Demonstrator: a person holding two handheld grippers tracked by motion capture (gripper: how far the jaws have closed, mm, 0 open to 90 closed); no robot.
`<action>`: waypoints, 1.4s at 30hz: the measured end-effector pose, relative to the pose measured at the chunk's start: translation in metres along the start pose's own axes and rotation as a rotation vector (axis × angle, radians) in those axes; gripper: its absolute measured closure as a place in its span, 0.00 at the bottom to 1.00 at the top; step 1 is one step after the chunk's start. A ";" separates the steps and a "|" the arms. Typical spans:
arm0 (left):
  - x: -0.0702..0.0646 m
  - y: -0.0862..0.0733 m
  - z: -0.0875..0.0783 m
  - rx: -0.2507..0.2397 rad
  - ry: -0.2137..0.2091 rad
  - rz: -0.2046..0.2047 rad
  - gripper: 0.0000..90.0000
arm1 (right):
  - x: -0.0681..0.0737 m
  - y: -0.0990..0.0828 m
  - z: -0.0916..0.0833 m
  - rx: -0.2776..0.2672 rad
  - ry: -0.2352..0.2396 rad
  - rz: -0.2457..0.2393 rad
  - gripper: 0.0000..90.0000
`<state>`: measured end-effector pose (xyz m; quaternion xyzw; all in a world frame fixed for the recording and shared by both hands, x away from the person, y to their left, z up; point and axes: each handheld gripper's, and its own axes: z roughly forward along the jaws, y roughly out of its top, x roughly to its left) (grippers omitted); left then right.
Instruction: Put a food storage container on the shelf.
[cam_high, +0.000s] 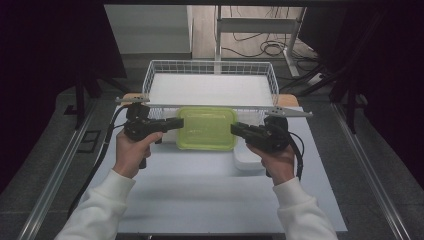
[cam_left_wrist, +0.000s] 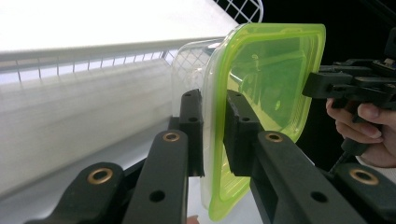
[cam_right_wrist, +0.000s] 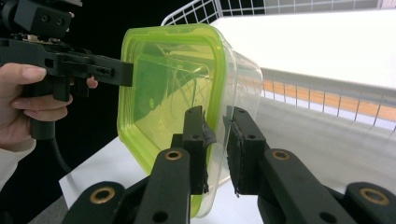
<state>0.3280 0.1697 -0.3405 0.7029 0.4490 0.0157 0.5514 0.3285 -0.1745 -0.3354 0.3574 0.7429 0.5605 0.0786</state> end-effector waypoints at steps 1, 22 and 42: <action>-0.001 0.003 -0.001 -0.003 0.001 0.003 0.88 | 0.000 0.003 0.000 -0.004 0.000 0.001 0.86; 0.000 0.079 -0.001 -0.044 0.053 0.063 0.88 | -0.021 0.071 0.013 -0.061 0.005 0.000 0.87; 0.049 0.109 0.044 0.038 0.026 -0.078 0.88 | -0.071 0.101 0.050 0.051 -0.035 0.104 0.87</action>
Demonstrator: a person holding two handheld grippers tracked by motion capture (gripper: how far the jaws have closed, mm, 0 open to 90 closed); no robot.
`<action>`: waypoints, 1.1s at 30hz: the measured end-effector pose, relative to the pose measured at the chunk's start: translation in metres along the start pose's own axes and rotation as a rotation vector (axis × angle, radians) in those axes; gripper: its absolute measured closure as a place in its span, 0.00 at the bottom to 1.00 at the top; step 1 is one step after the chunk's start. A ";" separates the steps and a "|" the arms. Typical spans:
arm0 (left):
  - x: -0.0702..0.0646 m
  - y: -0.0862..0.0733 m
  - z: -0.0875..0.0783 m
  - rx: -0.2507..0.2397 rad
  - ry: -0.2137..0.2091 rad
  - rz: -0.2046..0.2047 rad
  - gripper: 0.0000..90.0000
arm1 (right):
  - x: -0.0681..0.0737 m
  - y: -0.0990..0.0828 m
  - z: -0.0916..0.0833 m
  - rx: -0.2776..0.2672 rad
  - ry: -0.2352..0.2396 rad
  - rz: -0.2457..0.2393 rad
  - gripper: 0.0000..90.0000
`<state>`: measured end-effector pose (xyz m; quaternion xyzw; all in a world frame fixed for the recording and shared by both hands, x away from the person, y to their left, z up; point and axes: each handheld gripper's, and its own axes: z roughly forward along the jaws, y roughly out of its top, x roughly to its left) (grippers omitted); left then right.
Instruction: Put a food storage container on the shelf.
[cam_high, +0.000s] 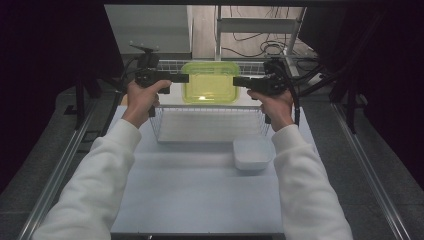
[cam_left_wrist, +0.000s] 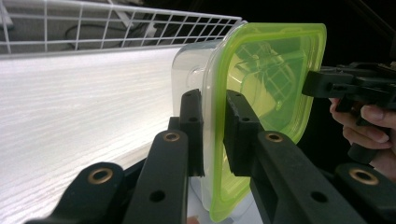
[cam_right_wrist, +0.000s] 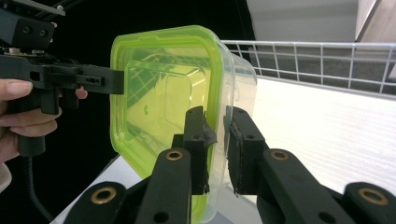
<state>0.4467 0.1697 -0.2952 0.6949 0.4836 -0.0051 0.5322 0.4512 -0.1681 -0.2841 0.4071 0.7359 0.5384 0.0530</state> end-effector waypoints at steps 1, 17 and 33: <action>0.003 0.001 0.002 0.009 0.000 -0.006 0.88 | -0.005 0.000 0.004 0.012 0.002 0.019 0.87; 0.036 0.013 0.034 0.071 -0.024 -0.159 0.87 | -0.034 0.005 0.033 0.079 -0.038 0.189 0.83; 0.054 0.013 0.049 0.046 0.015 -0.210 0.75 | -0.049 -0.001 0.055 0.023 -0.090 0.330 0.77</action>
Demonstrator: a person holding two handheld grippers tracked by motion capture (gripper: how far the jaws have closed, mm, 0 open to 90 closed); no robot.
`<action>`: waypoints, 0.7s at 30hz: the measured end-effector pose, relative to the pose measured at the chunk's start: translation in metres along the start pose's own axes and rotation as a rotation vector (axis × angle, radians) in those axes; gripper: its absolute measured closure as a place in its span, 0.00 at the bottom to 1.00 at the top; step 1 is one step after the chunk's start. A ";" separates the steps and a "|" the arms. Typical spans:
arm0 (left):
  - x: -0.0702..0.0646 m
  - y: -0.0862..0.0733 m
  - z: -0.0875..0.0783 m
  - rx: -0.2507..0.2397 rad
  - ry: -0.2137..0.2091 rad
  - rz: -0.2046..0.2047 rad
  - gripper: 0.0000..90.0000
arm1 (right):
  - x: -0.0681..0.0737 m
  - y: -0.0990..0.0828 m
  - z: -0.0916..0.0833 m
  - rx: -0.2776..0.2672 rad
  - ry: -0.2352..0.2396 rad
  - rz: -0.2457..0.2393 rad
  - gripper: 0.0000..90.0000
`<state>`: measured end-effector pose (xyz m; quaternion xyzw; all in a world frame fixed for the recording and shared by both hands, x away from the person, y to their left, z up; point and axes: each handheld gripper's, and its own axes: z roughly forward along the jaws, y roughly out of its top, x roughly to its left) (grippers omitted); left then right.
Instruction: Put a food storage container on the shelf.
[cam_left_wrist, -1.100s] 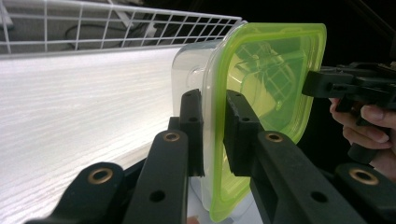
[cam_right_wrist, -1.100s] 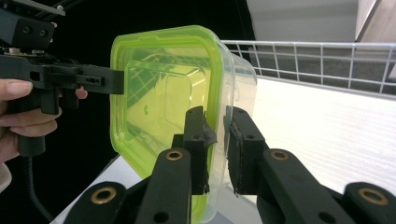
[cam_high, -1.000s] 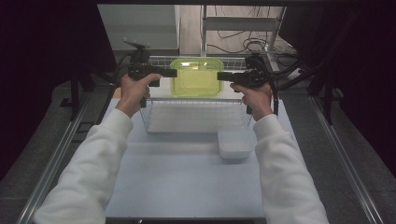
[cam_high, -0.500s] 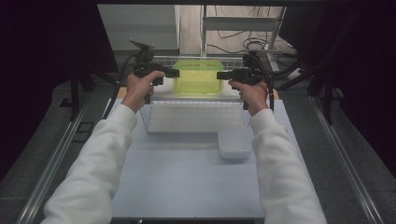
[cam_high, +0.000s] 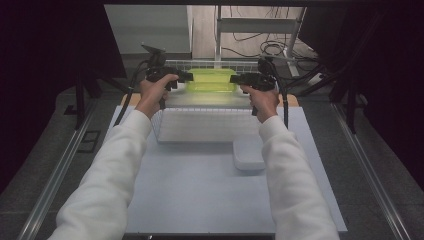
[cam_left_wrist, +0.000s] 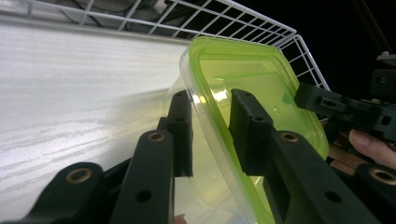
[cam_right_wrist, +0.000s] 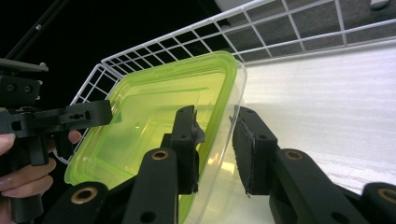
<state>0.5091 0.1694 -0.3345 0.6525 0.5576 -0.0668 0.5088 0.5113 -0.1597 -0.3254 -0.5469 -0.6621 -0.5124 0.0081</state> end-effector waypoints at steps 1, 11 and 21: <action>0.000 0.000 0.000 -0.009 0.008 0.004 0.71 | 0.001 0.000 0.000 -0.005 -0.006 -0.003 0.76; -0.018 -0.003 -0.024 -0.119 0.021 0.097 0.33 | 0.017 -0.008 -0.026 -0.100 -0.066 -0.159 0.51; -0.043 -0.048 -0.074 -0.119 0.056 0.273 0.28 | 0.028 -0.037 -0.073 -0.055 -0.090 -0.376 0.39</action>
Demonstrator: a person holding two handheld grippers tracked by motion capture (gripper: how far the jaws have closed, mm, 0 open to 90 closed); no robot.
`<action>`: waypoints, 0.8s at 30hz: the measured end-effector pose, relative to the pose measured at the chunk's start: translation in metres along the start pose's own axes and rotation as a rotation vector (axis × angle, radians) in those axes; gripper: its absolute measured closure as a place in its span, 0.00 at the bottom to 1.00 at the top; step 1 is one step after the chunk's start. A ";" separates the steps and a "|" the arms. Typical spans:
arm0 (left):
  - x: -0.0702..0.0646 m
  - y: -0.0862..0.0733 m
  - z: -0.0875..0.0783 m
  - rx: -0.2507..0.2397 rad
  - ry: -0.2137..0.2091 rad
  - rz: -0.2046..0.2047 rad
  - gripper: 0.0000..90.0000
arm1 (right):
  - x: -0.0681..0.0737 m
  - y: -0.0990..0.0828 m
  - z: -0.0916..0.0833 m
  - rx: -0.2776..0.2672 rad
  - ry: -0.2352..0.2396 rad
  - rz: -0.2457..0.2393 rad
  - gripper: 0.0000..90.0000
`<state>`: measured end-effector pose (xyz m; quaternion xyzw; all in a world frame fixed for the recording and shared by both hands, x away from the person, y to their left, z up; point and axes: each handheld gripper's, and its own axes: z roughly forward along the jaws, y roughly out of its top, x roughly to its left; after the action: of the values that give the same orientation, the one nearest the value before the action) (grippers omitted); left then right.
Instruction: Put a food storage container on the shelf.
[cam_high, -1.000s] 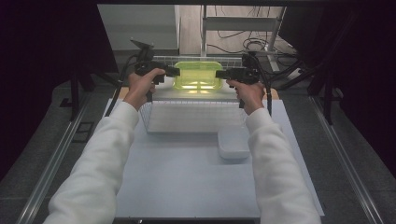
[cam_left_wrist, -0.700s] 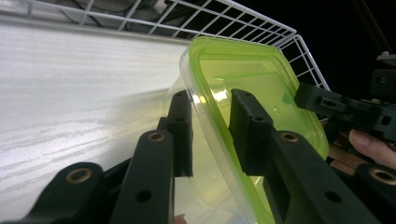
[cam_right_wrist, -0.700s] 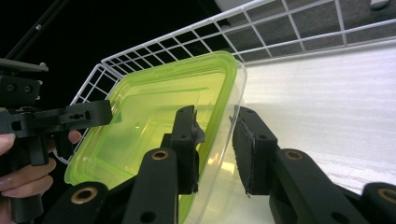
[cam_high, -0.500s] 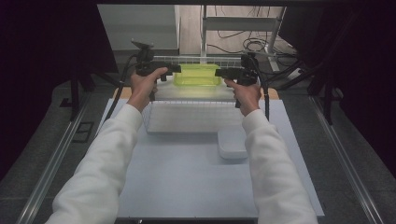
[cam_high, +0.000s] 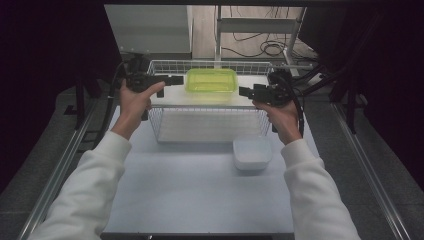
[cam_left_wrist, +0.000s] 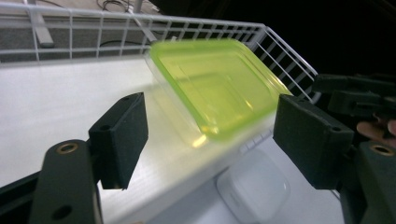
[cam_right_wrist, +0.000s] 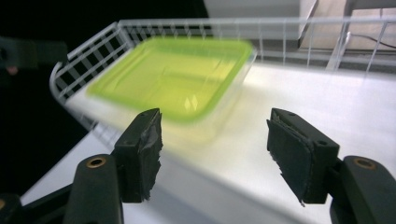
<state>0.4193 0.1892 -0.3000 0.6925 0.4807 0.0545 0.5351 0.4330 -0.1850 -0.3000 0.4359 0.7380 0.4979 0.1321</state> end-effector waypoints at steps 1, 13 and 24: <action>-0.002 -0.007 -0.005 0.008 -0.031 0.007 0.27 | 0.001 -0.004 -0.005 0.012 0.011 -0.012 0.38; -0.011 -0.087 -0.041 0.093 0.010 0.107 0.26 | -0.009 -0.071 -0.052 0.095 0.083 -0.064 0.35; 0.001 -0.152 -0.035 0.177 0.007 0.072 0.26 | -0.016 -0.139 -0.048 0.191 0.085 -0.052 0.34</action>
<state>0.3066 0.2087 -0.4058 0.7538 0.4604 0.0334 0.4677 0.3408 -0.2446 -0.3993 0.4057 0.7981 0.4397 0.0717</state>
